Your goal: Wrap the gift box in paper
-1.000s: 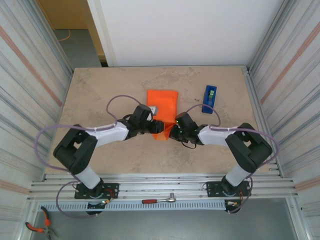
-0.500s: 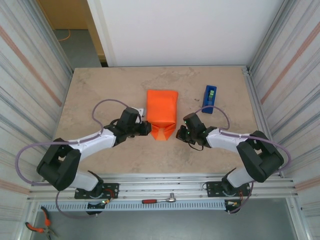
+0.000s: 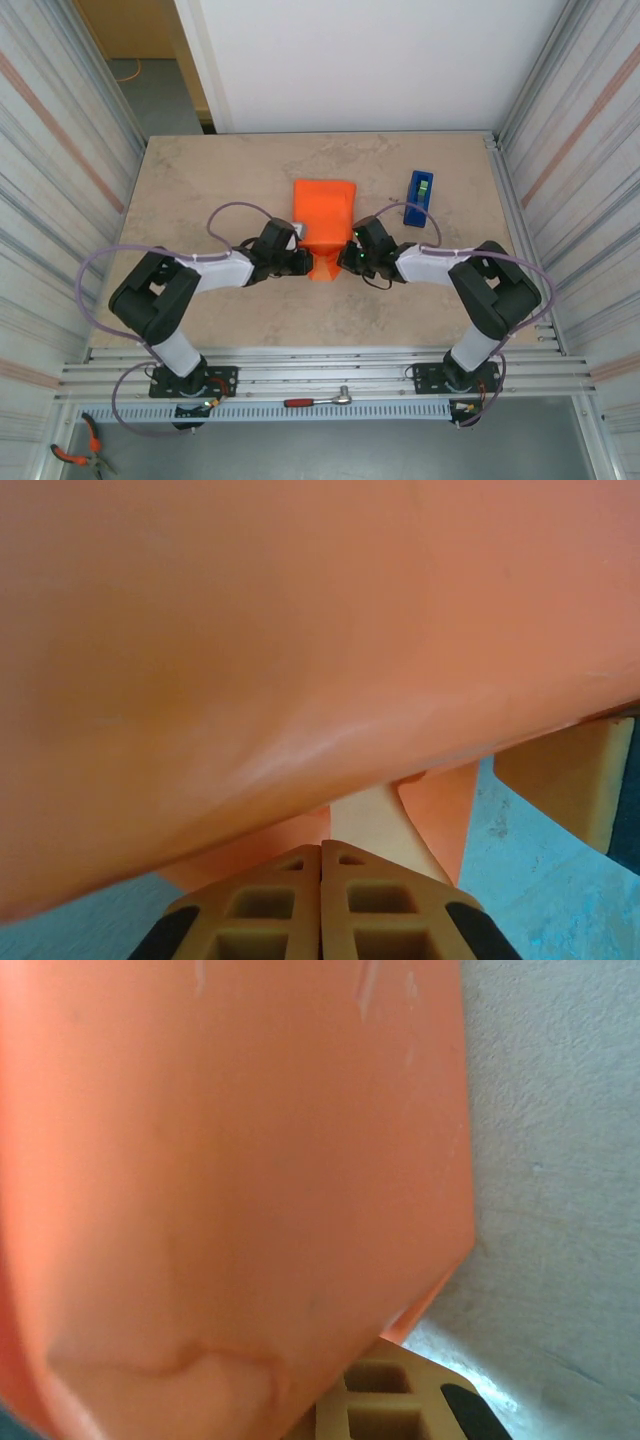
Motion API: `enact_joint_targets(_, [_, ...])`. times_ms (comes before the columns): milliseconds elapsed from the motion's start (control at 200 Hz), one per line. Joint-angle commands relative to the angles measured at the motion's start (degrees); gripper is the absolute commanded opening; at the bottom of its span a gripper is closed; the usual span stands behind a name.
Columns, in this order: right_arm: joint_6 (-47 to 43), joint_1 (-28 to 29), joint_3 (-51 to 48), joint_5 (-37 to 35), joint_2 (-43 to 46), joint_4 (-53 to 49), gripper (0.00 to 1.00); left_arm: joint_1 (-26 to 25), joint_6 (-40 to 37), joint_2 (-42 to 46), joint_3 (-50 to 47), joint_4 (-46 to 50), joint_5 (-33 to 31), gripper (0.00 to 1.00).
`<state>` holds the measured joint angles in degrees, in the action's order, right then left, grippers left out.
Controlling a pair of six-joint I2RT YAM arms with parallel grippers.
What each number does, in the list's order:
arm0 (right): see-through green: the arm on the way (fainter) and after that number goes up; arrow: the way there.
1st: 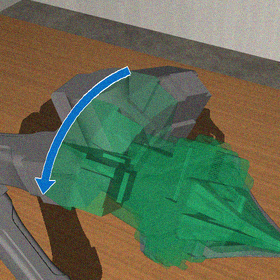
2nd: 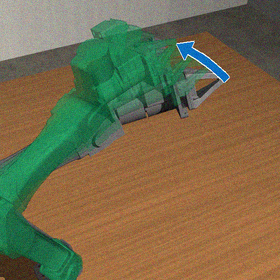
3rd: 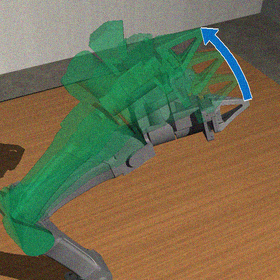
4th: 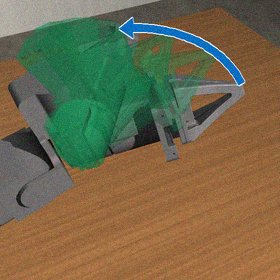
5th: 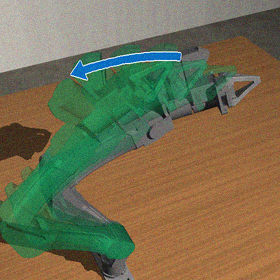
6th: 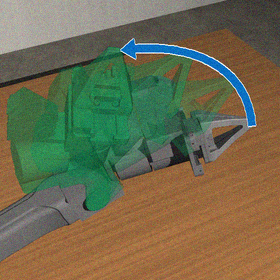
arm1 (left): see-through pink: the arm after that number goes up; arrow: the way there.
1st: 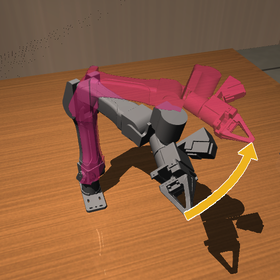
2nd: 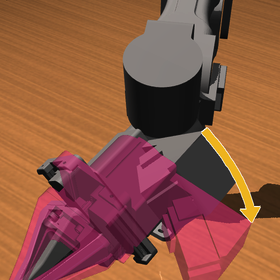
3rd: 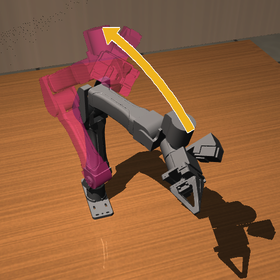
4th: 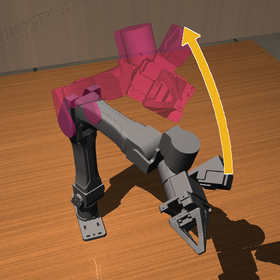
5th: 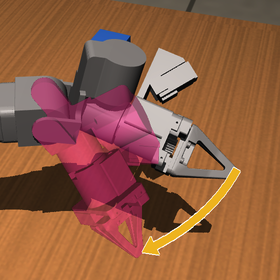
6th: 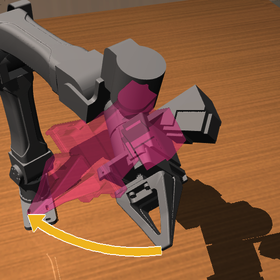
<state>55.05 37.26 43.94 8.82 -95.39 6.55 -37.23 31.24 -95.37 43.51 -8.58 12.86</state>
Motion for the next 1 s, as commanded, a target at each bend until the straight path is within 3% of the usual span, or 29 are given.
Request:
enact_joint_targets(0, [1.15, -0.24, 0.64, -0.29, -2.28, 2.68, 0.00, -0.57, -1.03, -1.32, 1.55, -1.68, -1.08, 0.08])
enact_joint_targets(386, [1.13, -4.65, 1.32, 2.64, -5.65, 5.76, 0.00, -2.41, 0.04, -1.48, 2.04, -2.54, -1.39, 0.08])
enact_joint_targets(591, [0.11, -6.05, 0.65, 4.76, -4.34, 5.24, 0.00, -2.38, 0.04, 3.07, 1.41, -1.16, -1.09, 0.15])
enact_joint_targets(992, [1.02, -3.29, -3.52, 3.27, 1.43, 4.26, 0.00, 5.06, -3.02, 13.87, 2.99, 5.04, -0.28, 0.28])
